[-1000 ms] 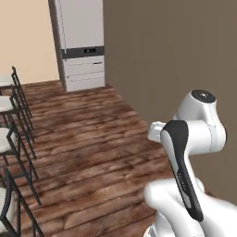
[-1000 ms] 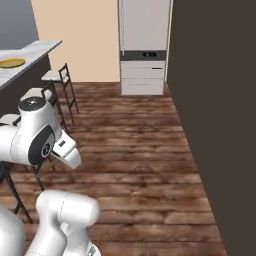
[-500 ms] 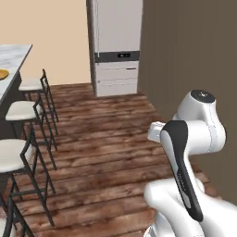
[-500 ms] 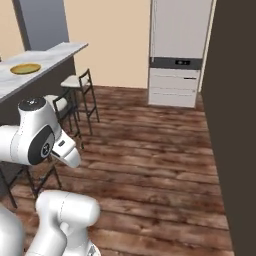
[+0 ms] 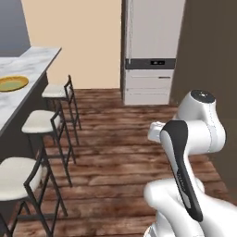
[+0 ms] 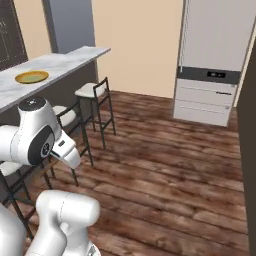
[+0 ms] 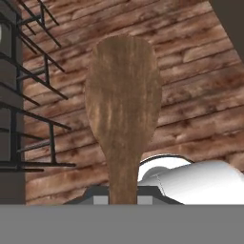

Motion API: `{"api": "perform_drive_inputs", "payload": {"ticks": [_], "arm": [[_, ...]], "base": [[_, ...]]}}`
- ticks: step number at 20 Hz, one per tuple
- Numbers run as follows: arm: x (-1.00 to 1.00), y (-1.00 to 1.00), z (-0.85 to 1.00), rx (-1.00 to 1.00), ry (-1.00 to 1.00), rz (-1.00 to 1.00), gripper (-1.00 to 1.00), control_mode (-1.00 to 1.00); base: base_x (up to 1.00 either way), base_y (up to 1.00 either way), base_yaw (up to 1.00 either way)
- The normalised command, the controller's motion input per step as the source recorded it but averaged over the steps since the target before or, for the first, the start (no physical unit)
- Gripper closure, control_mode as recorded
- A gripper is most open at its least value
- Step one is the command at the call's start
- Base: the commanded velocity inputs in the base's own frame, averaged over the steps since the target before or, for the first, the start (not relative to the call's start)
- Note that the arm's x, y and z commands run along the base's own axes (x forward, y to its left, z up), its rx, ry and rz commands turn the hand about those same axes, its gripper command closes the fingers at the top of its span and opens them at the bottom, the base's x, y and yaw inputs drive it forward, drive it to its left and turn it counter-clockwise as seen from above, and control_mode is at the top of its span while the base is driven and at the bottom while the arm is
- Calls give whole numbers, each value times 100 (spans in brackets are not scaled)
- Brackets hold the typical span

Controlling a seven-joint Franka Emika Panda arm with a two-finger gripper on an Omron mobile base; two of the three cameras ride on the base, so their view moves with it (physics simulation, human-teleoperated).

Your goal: Take the fork and place it on the left side of the plate. Then take the spoon and place it on the right side of the plate. Make sure they're directly next to the plate.

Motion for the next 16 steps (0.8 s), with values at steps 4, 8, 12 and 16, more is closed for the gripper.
{"api": "perform_drive_inputs", "payload": {"ticks": [4,8,12,16], "arm": [[0,0,0,0,0,0,100,100],[0,0,0,0,0,0,100,100],[0,0,0,0,0,0,100,100],[0,0,0,0,0,0,100,100]], "base": [[100,-36,33],[100,-45,31],[100,-51,30],[100,-49,32]]}}
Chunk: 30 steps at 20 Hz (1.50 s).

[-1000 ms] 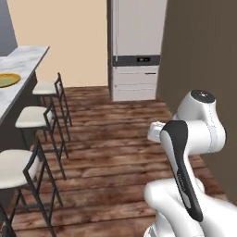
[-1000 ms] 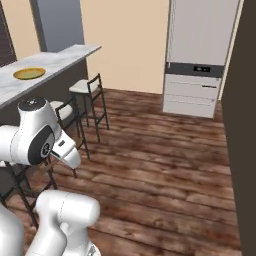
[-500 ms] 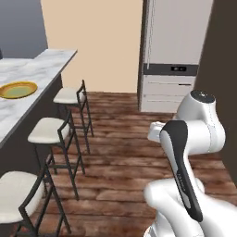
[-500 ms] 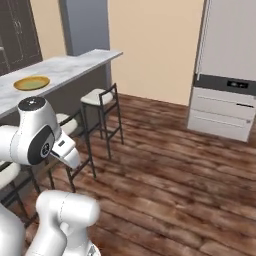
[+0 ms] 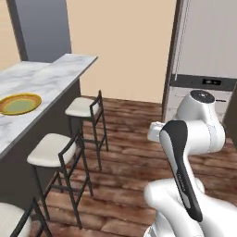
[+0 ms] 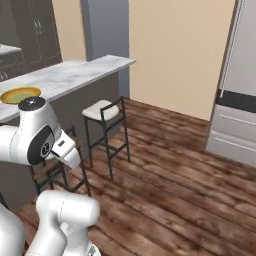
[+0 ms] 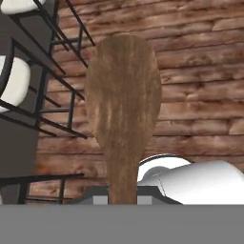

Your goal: Take the fork and place it on the left side of the plate. Then take the spoon and place it on the right side of the plate. Make sure they're directly next to the plate.

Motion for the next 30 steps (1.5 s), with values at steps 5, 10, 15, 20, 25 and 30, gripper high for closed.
{"api": "perform_drive_inputs", "payload": {"ticks": [5,10,15,20,25,30], "arm": [[0,0,0,0,0,0,100,100],[0,0,0,0,0,0,100,100],[0,0,0,0,0,0,100,100],[0,0,0,0,0,0,100,100],[0,0,0,0,0,0,100,100],[0,0,0,0,0,0,100,100]], "base": [[100,-40,36],[100,-33,40],[100,-28,41],[100,-16,39],[94,0,39],[84,0,42]]}}
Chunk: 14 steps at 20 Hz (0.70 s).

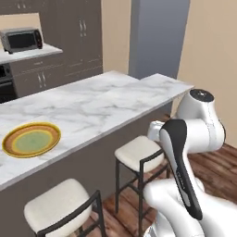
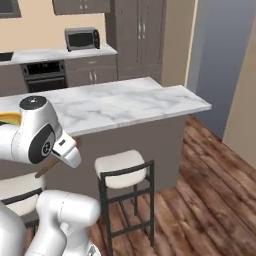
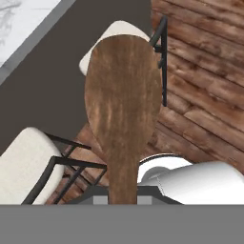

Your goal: Take the fork and place it on the left side of the plate. Then take the spoon and place it on the right side of the plate. Make sure they're directly next to the plate.

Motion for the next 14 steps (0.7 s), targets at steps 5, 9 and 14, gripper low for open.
{"api": "perform_drive_inputs", "payload": {"ticks": [5,9,14], "arm": [[0,0,0,0,0,0,100,100],[0,0,0,0,0,0,100,100],[0,0,0,0,0,0,100,100]], "base": [[49,-2,42],[34,-7,44],[37,-3,44]]}}
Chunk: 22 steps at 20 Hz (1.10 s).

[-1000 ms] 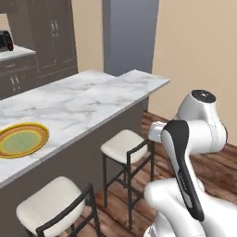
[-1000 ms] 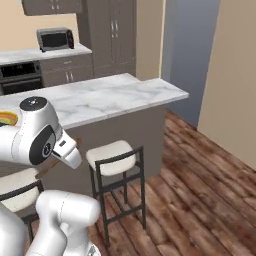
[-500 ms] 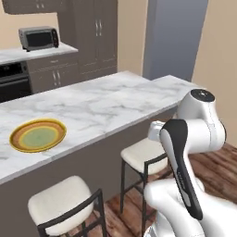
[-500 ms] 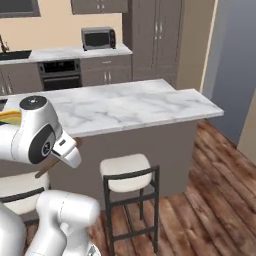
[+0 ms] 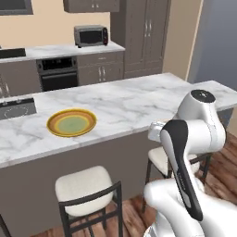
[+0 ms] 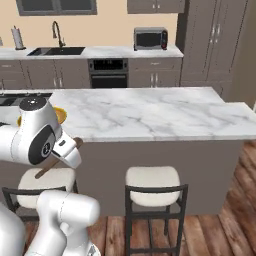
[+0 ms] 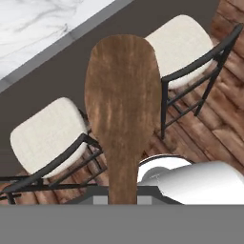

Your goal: Take the fork and place it on the left side of the plate. Then take the spoon and place it on the right side of the plate. Make sure they're directly next to the plate.

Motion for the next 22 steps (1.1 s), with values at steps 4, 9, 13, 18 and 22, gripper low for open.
{"api": "perform_drive_inputs", "payload": {"ticks": [4,9,13,18,22], "arm": [[0,0,0,0,0,0,100,100],[16,-14,-3,0,0,26,100,-100],[28,-35,0,0,-4,41,100,-100],[65,-28,0,1,-9,39,100,-100],[94,-2,0,0,-7,21,100,-100]], "base": [[35,-6,44],[13,-5,17],[0,0,0],[0,0,0],[0,0,0]]}}
